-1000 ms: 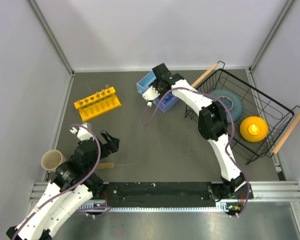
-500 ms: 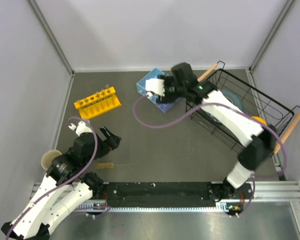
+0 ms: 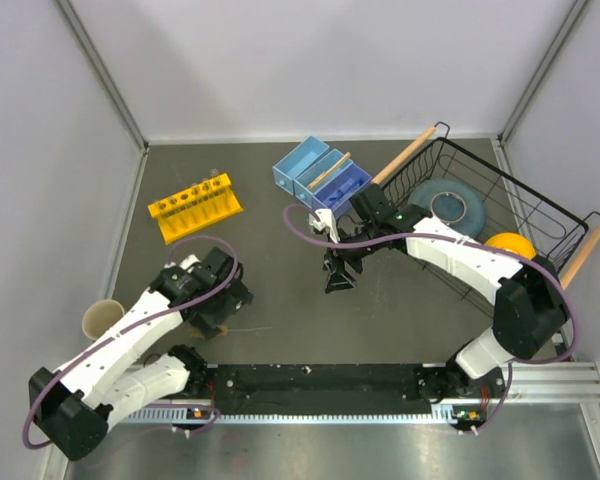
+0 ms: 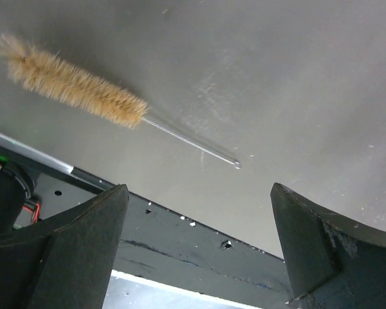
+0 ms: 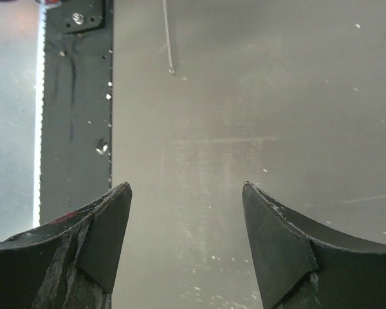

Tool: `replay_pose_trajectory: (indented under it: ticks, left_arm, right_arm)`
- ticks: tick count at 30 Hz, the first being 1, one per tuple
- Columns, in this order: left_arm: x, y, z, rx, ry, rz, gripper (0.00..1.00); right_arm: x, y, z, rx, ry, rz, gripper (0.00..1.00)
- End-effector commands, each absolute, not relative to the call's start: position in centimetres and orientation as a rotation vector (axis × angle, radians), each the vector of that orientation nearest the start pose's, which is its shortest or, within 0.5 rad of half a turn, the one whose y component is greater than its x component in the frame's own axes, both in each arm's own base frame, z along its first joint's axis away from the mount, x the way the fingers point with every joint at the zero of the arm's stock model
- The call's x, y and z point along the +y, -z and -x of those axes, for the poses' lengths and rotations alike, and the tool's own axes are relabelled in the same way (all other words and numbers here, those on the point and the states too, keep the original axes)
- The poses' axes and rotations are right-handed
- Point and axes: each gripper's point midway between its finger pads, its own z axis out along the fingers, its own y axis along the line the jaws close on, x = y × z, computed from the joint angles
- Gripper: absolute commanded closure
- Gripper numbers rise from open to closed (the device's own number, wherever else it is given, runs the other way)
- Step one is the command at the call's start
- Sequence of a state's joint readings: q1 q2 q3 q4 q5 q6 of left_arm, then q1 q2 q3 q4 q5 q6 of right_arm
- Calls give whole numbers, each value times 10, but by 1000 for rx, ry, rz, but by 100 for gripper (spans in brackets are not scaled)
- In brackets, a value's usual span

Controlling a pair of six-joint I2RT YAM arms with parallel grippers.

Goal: Organize the chemistry lab equipment

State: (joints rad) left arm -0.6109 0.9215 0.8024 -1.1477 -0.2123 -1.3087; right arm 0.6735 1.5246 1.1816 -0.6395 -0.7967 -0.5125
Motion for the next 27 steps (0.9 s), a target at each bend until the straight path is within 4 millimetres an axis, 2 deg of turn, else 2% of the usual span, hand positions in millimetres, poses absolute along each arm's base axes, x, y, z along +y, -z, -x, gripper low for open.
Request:
replay_pose_trajectory:
  ticks: [1,7,12,16,18,19,22,23,27]
  left_arm:
    - [-109,-89,-139,2507,237,1354,4]
    - [-104,-54,-135,2465,136,1510,9]
    - [-97,-32,-142,2446,45,1502,15]
    - [-97,-20,-146,2464,7,1509,24]
    - [-97,-17,-148,2472,-23,1510,30]
    - [-96,-16,-148,2477,-37,1506,37]
    - [-96,-13,-147,2498,-75,1500,51]
    - [-95,-11,-145,2505,-85,1498,59]
    - [-93,-5,-140,2530,-112,1489,71]
  right_arm:
    - [317,-175,-185,1742,-1258,1579,29]
    - [317,-165,-183,1757,-1282,1579,29]
    - [316,-158,-182,1773,-1291,1583,28]
    - [315,-159,-182,1763,-1283,1589,28]
    - [315,-159,-181,1756,-1278,1594,28]
    - [314,-159,-182,1753,-1269,1595,28]
    - [313,-159,-182,1748,-1253,1599,28]
    - [312,-159,-182,1744,-1250,1601,28]
    - [312,-159,-182,1739,-1241,1604,28]
